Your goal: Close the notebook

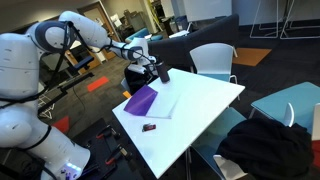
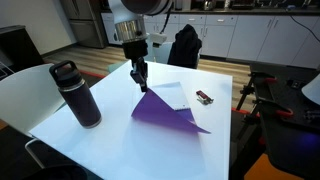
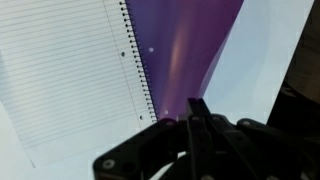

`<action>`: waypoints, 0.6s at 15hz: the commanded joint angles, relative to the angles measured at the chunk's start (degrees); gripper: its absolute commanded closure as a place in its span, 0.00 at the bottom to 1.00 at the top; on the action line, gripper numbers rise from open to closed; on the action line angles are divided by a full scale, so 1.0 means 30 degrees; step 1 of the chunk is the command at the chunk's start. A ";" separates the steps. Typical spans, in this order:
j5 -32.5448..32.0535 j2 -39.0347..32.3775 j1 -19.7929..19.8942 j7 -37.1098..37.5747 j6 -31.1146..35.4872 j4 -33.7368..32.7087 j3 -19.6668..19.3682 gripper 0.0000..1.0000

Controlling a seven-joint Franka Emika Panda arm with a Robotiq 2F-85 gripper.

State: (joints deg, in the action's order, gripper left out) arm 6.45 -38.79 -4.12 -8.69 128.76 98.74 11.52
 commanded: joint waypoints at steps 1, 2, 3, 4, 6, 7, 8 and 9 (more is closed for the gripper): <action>0.0315 -0.0014 0.0089 -0.0517 -0.0659 -0.0313 -0.0023 1.00; 0.0439 0.0119 0.0297 -0.0743 -0.0687 -0.0314 0.0019 1.00; 0.0533 0.0289 0.0599 -0.1152 -0.0979 -0.0385 0.0082 1.00; 0.0543 0.0396 0.0930 -0.1732 -0.1539 -0.0599 0.0136 1.00; 0.0669 0.0390 0.1541 -0.3033 -0.2788 -0.1244 0.0199 1.00; 0.0722 0.0278 0.1839 -0.3780 -0.3669 -0.1720 0.0197 1.00; 0.0726 0.0056 0.2234 -0.4815 -0.5010 -0.2426 0.0194 1.00; 0.0718 -0.0136 0.2569 -0.5676 -0.5971 -0.2993 0.0106 1.00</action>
State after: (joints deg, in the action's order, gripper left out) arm 7.37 -38.71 0.59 -18.82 119.31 93.96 11.46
